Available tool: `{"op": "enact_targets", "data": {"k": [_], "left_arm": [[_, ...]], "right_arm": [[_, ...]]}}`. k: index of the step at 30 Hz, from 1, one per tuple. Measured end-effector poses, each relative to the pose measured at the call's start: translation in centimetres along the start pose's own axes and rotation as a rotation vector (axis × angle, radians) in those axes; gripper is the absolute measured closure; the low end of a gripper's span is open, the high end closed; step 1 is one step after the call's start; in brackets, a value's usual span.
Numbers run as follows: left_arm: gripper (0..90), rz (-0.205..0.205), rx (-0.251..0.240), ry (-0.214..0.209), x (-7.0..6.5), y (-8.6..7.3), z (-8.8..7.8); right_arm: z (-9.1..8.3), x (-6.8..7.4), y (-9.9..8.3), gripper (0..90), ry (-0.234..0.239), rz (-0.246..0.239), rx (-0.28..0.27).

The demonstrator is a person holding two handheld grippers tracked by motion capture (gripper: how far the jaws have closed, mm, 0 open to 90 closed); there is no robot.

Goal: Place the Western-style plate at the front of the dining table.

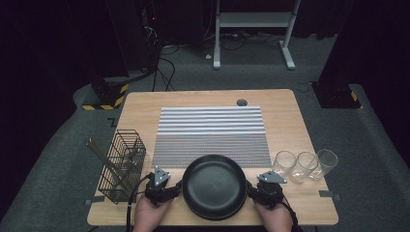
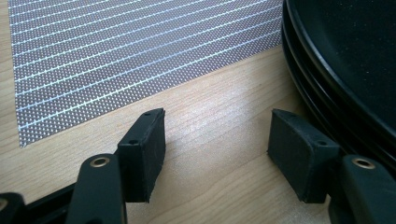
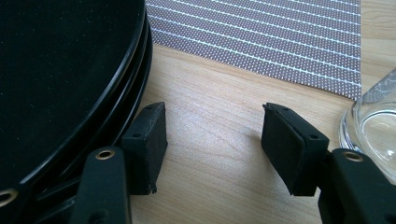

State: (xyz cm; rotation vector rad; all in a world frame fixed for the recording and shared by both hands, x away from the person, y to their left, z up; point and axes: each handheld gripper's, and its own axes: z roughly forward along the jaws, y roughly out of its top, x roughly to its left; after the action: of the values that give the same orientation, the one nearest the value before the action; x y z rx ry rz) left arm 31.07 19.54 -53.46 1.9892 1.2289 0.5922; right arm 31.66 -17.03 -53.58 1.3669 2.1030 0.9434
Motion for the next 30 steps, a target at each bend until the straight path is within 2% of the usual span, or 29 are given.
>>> {"op": "enact_targets", "data": {"k": [30], "left_arm": [[36.8,0.005,0.0,-0.01,0.01,0.02,0.01]], "right_arm": [[-0.01,0.02,-0.01,42.5,0.002,-0.003,-0.001]]}}
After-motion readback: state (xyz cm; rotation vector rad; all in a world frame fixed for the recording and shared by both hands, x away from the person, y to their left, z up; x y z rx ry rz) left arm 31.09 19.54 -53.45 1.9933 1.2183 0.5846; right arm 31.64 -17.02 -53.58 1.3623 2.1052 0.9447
